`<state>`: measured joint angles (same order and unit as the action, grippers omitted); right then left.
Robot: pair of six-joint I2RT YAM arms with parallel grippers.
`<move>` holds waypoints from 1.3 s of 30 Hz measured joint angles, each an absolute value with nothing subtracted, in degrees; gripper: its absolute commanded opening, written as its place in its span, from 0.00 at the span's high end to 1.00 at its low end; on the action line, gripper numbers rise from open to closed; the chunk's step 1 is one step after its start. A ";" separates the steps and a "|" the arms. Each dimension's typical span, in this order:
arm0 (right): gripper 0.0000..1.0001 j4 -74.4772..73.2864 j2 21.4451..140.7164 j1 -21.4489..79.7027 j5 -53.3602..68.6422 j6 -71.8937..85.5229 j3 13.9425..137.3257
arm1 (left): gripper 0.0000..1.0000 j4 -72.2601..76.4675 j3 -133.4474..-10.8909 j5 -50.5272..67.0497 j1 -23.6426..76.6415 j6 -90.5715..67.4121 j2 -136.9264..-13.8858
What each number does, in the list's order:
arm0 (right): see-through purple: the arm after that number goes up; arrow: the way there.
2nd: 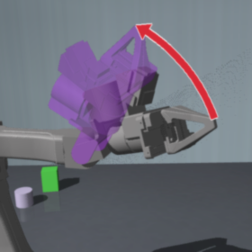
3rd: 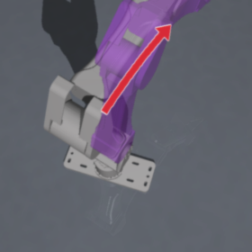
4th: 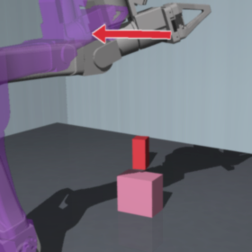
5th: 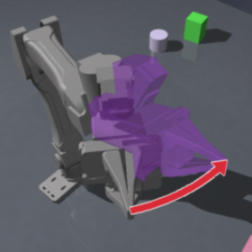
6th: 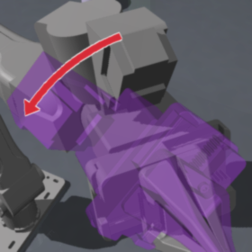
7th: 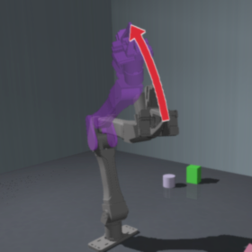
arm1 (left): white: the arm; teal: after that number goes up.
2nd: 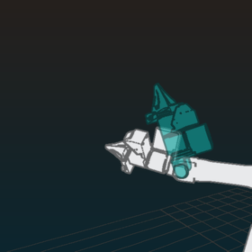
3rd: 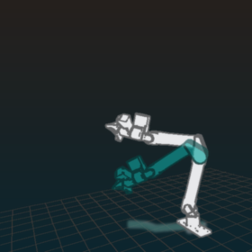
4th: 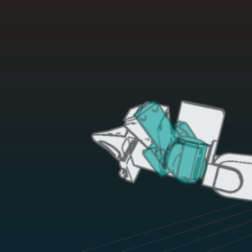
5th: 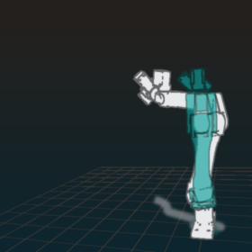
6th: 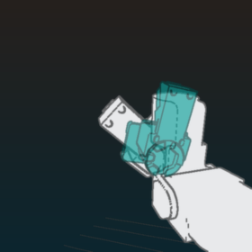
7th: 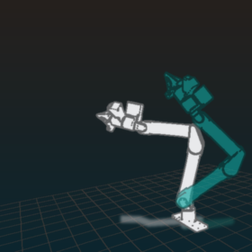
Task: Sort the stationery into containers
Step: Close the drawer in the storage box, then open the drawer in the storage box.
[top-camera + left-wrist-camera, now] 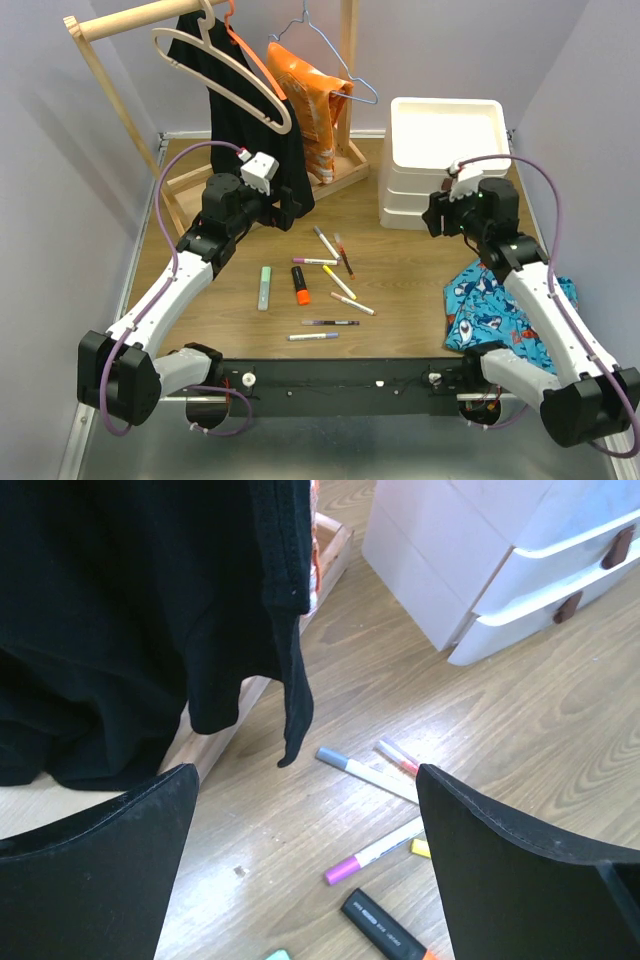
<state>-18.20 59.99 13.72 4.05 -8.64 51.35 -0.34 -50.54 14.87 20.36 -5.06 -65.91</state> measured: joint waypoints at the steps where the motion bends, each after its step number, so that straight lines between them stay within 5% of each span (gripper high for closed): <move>1: 0.32 -19.99 58.76 12.56 6.44 -5.78 51.94 | 0.01 -0.23 -50.54 15.00 20.38 -5.37 -65.91; 9: 0.40 -23.64 63.31 0.84 10.98 8.47 55.66 | 0.01 0.01 -51.13 16.08 20.43 -6.74 -67.64; 35: 0.45 -12.99 76.44 0.64 8.25 6.72 60.40 | 0.01 0.03 -51.83 16.05 20.71 -6.48 -68.82; 39: 0.58 -13.17 76.86 0.64 8.12 6.61 60.90 | 0.01 0.16 -51.83 16.05 20.71 -6.48 -68.82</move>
<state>-13.17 76.86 0.64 8.12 6.61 60.90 0.16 -51.83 16.05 20.71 -6.48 -68.82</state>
